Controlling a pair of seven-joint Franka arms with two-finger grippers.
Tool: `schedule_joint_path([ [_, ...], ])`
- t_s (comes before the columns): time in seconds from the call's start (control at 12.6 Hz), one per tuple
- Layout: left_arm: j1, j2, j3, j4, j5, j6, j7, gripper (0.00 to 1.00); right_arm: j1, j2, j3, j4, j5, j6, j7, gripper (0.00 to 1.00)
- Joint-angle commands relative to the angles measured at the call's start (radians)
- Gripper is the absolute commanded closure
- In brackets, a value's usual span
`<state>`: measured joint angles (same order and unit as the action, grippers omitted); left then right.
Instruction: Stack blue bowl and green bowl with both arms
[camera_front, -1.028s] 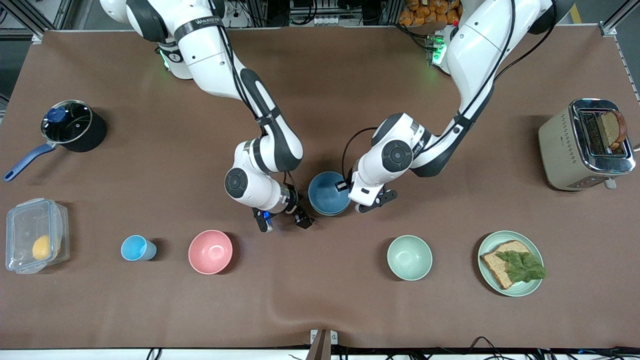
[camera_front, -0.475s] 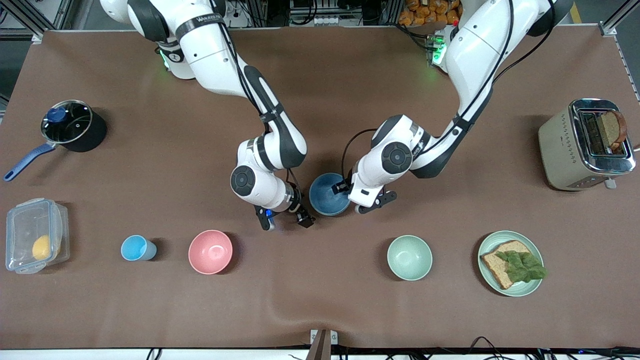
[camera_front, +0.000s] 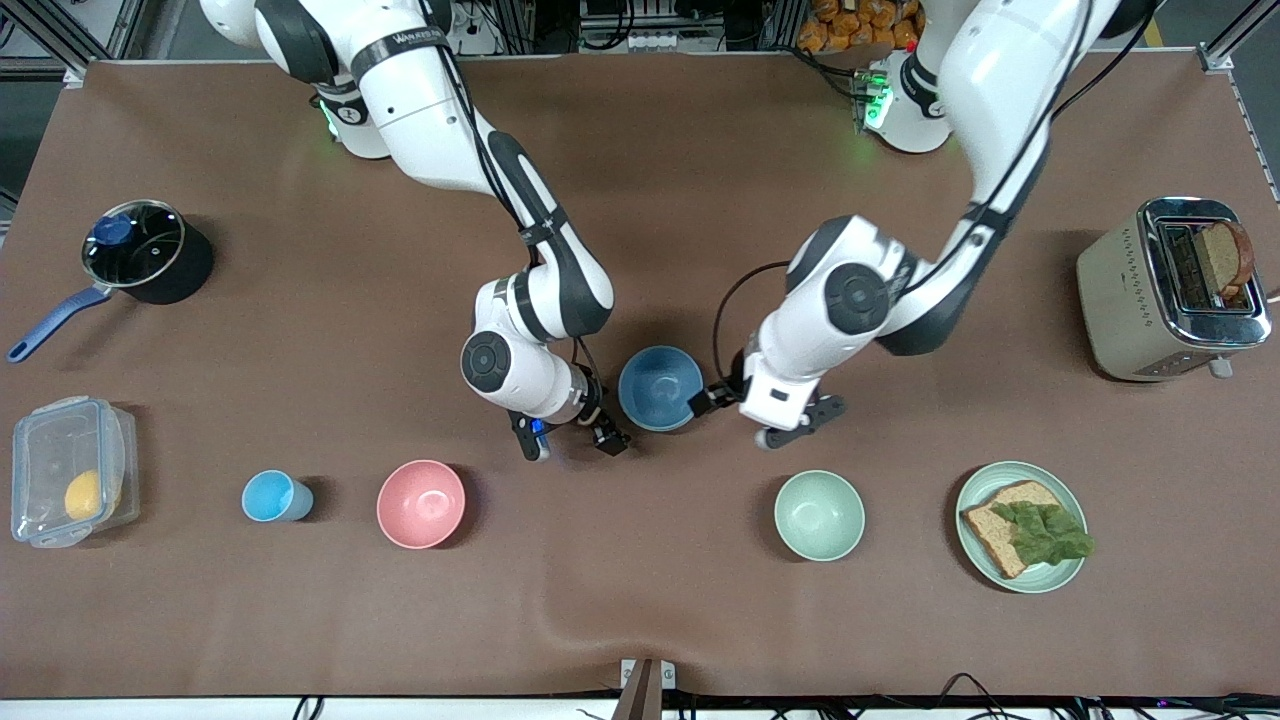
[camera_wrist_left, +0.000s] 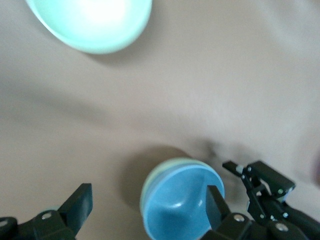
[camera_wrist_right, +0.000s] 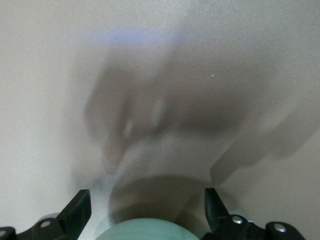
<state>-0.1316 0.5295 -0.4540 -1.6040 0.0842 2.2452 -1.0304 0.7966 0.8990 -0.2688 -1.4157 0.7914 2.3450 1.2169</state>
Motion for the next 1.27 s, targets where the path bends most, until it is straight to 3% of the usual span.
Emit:
schedule_joint_path([
  [0.0,0.070,-0.179,-0.003,-0.040,0.083,-0.148,-0.022,0.00,0.001,-0.014,-0.012,0.009,-0.033,-0.041,0.027,0.00],
  [0.16,0.146,-0.276,-0.005,-0.034,0.091,-0.249,0.021,0.00,-0.019,-0.028,-0.013,0.023,-0.108,-0.099,0.021,0.00],
  [0.32,0.200,-0.362,-0.011,-0.033,0.074,-0.367,0.180,0.00,-0.046,-0.046,-0.018,0.041,-0.141,-0.177,-0.011,0.00],
  [0.63,0.242,-0.444,0.011,0.004,0.077,-0.507,0.419,0.00,-0.053,-0.130,-0.169,0.041,-0.138,-0.434,-0.288,0.00],
  [0.79,0.157,-0.444,0.157,0.082,0.072,-0.600,0.611,0.00,-0.060,-0.153,-0.243,0.055,-0.127,-0.528,-0.387,0.00],
  [0.95,0.127,-0.450,0.262,0.102,-0.016,-0.621,0.744,0.00,-0.120,-0.169,-0.270,0.108,-0.127,-0.643,-0.488,0.00],
  [1.03,0.125,-0.463,0.303,0.102,-0.052,-0.631,0.762,0.00,-0.167,-0.169,-0.271,0.148,-0.127,-0.708,-0.543,0.00],
  [1.19,0.125,-0.483,0.311,0.096,-0.057,-0.659,0.768,0.00,-0.252,-0.170,-0.271,0.222,-0.127,-0.804,-0.653,0.00],
])
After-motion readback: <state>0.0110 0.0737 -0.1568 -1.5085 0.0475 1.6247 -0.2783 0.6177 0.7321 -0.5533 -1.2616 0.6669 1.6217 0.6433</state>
